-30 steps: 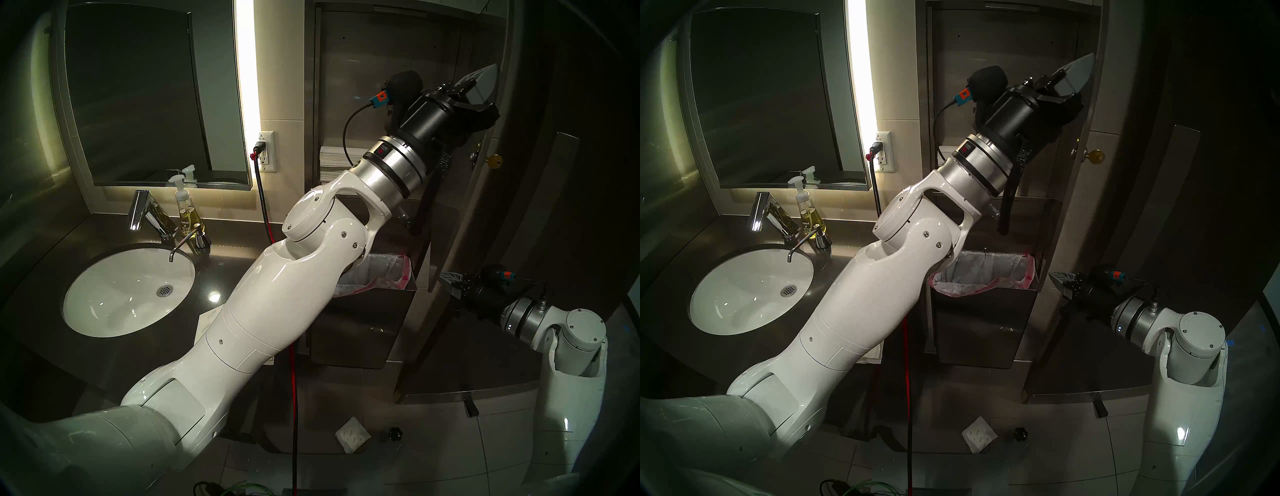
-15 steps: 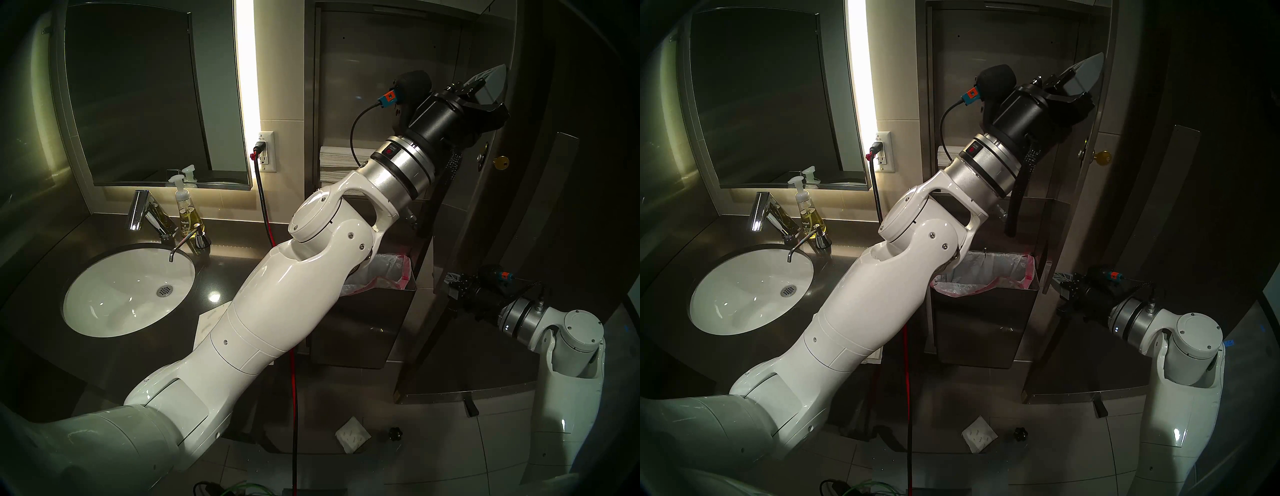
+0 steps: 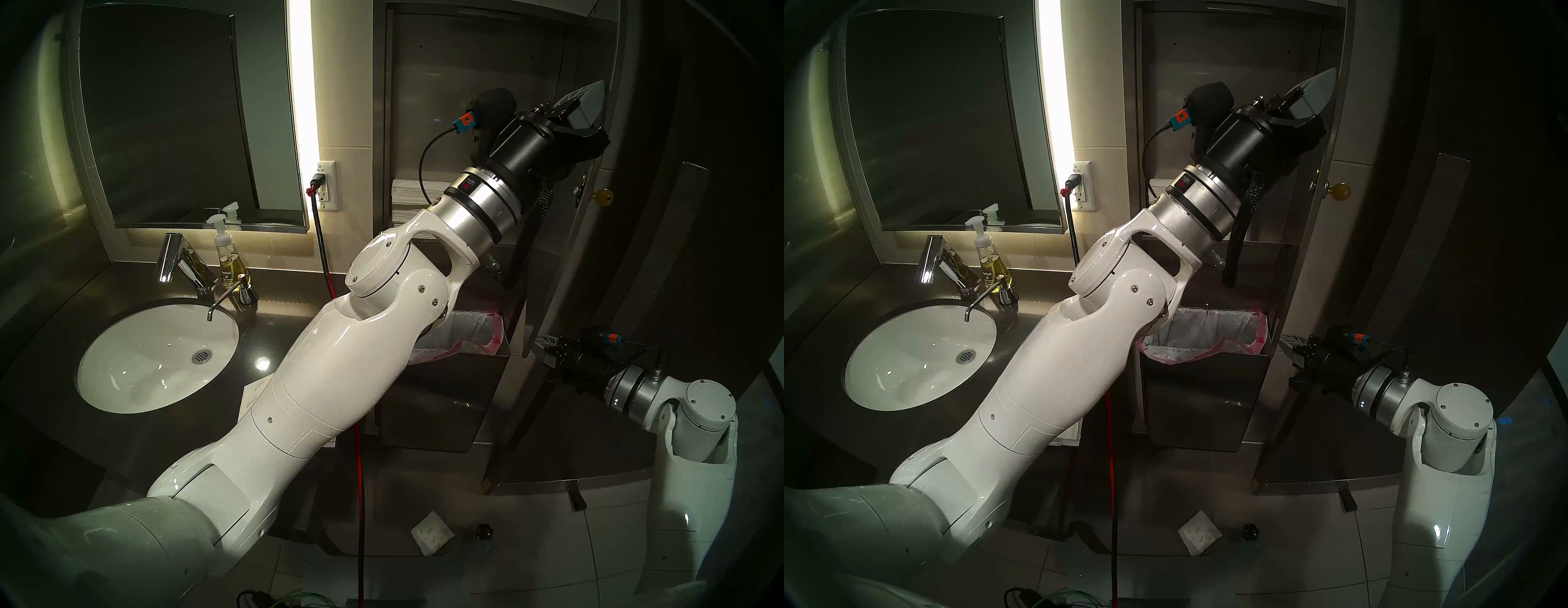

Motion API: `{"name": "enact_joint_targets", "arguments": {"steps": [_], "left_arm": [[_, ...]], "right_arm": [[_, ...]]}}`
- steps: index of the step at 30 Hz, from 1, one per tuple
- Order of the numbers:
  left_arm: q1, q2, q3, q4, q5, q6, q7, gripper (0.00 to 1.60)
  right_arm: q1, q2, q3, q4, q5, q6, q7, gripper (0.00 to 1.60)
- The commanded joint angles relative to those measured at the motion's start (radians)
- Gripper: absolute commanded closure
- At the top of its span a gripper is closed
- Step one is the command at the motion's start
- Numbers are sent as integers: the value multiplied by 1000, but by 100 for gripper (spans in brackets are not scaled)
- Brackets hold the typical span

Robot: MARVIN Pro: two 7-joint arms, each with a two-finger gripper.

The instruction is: Twist key and open towel dispenser

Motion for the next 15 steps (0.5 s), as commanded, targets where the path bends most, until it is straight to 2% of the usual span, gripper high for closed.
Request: {"name": "enact_joint_targets", "arguments": {"steps": [1, 15], "left_arm": [[-4, 10, -8, -17, -3, 7, -1, 160], [2, 58, -28, -11, 25, 8, 13, 160]], "right_arm": [[15, 4, -5, -5, -1, -1, -4, 160], [17, 2, -25, -11, -6, 9, -18, 160]]}}
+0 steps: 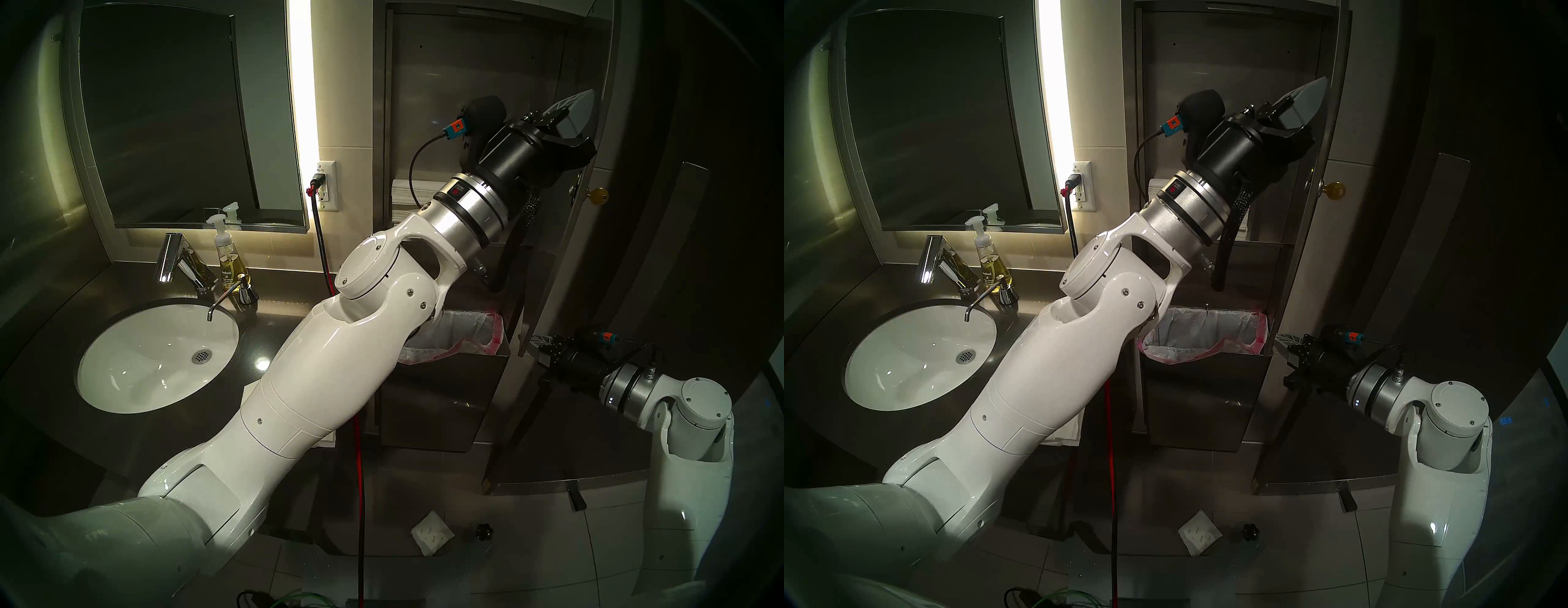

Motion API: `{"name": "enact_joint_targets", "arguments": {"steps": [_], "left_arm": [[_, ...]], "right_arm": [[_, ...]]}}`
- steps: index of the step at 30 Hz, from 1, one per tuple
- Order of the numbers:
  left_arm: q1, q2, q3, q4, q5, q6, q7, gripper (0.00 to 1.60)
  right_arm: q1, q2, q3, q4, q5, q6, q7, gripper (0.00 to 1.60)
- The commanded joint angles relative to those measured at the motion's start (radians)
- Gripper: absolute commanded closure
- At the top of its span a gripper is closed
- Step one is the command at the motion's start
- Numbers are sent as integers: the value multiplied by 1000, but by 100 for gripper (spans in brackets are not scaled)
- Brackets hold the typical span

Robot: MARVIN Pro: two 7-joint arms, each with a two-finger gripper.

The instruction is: Twist key and open towel dispenser

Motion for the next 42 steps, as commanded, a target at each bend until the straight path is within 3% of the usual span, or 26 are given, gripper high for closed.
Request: {"name": "enact_joint_targets", "arguments": {"steps": [1, 18, 28, 42], "left_arm": [[-4, 24, -22, 0, 26, -7, 17, 160], [6, 110, -45, 64, 150, -35, 68, 160], [21, 179, -99, 91, 310, -98, 179, 160], [113, 241, -210, 15, 367, -119, 341, 160]], "right_arm": [[12, 2, -7, -12, -5, 4, -8, 160], [49, 19, -42, 12, -6, 13, -25, 160], [79, 38, -51, 42, -4, 16, -28, 160], [118, 50, -63, 77, -3, 14, -45, 160]]}}
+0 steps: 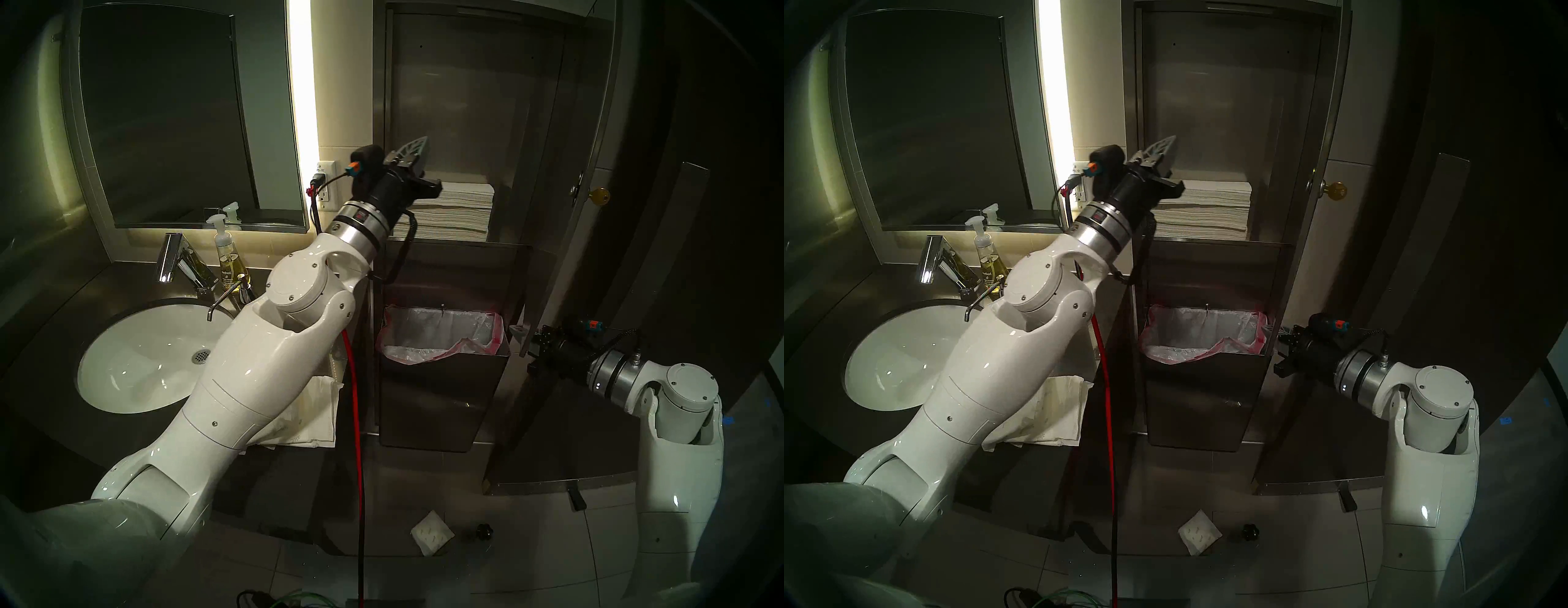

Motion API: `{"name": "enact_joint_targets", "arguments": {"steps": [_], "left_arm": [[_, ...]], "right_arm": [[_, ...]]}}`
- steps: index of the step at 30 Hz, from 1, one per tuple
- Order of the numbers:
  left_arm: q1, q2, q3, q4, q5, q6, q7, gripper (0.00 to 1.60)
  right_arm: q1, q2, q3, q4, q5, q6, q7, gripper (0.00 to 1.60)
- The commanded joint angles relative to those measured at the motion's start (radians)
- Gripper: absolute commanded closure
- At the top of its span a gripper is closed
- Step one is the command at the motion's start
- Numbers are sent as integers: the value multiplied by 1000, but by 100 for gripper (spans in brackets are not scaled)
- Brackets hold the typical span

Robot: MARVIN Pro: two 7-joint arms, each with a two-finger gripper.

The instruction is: Twist key and open towel dispenser

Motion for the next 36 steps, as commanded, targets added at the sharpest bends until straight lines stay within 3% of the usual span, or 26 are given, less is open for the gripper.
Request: {"name": "enact_joint_targets", "arguments": {"steps": [1, 17, 36], "left_arm": [[44, 34, -44, -63, 12, -11, 47, 160], [147, 105, -107, -113, 28, 0, 129, 160], [135, 95, -100, -99, 5, -2, 115, 160]], "right_arm": [[41, 12, -1, 4, 1, -6, -8, 160], [66, 22, -24, 19, -10, -5, -36, 160], [70, 24, -34, 19, -16, -6, -47, 156]]}}
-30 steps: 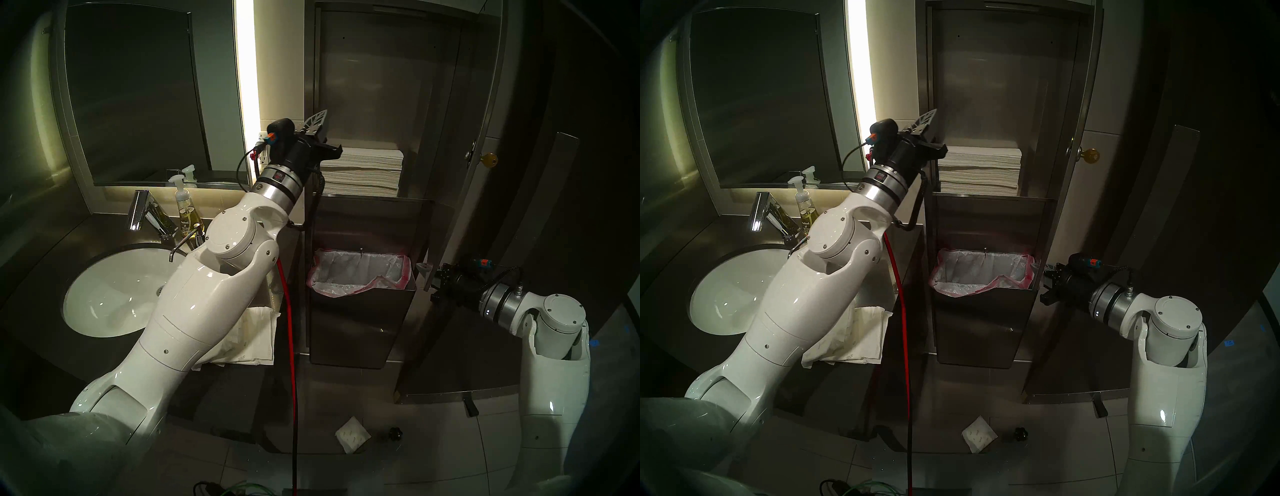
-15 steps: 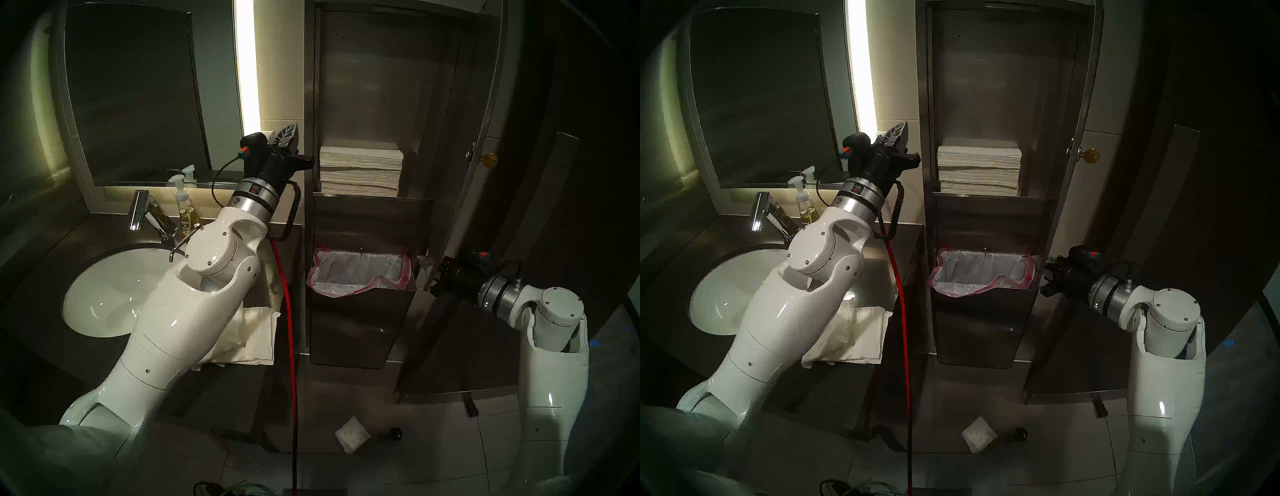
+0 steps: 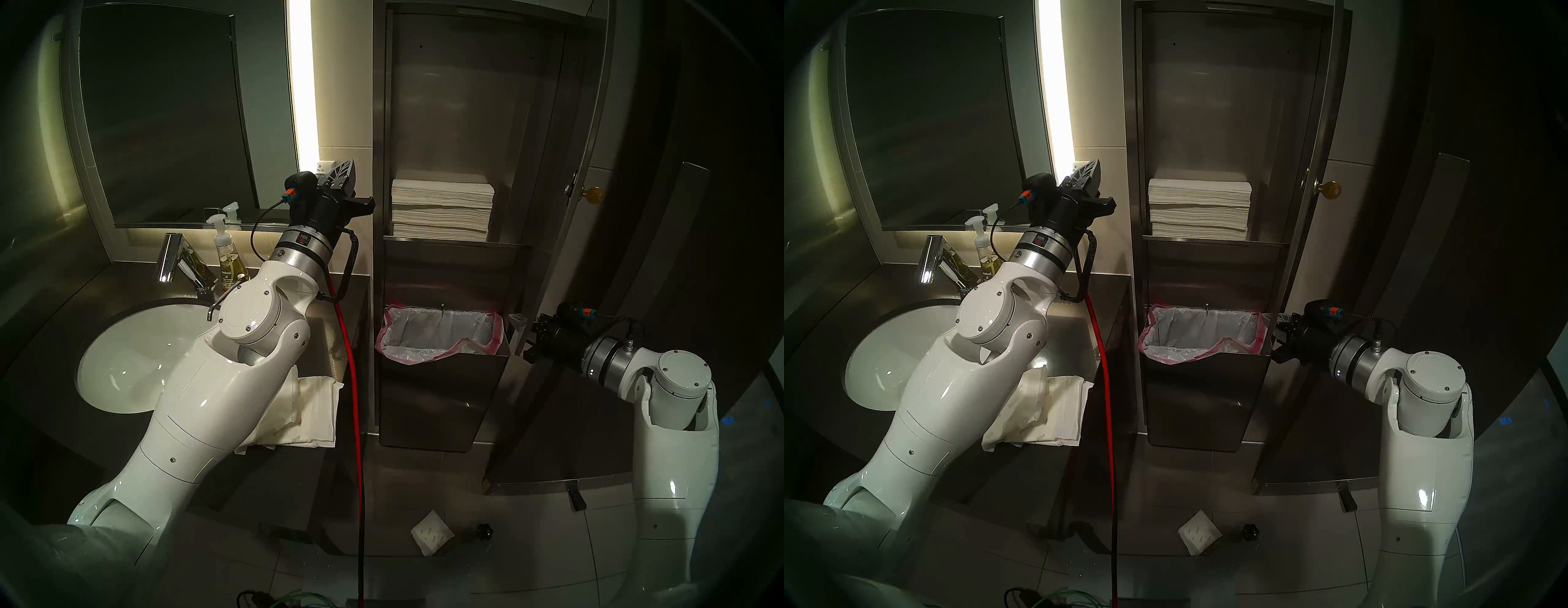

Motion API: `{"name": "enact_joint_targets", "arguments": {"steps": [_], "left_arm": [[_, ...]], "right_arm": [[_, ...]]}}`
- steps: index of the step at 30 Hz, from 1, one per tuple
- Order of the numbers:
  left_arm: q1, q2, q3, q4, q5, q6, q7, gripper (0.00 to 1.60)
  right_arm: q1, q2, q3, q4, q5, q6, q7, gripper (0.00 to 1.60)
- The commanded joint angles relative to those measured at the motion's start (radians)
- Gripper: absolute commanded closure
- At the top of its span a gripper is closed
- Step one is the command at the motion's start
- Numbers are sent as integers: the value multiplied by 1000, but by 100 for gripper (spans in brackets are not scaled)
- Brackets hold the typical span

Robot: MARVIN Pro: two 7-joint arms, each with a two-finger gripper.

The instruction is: Twist key and open towel dispenser

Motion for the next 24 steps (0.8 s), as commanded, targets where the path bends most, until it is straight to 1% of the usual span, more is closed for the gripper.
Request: {"name": "enact_joint_targets", "arguments": {"steps": [1, 24], "left_arm": [[-22, -6, -2, -4, -5, -2, -8, 160], [-20, -10, -6, -3, -3, -1, -13, 160]], "right_arm": [[18, 3, 5, -9, 10, -3, 3, 156], [16, 7, 3, -9, 15, -3, -2, 156]]}}
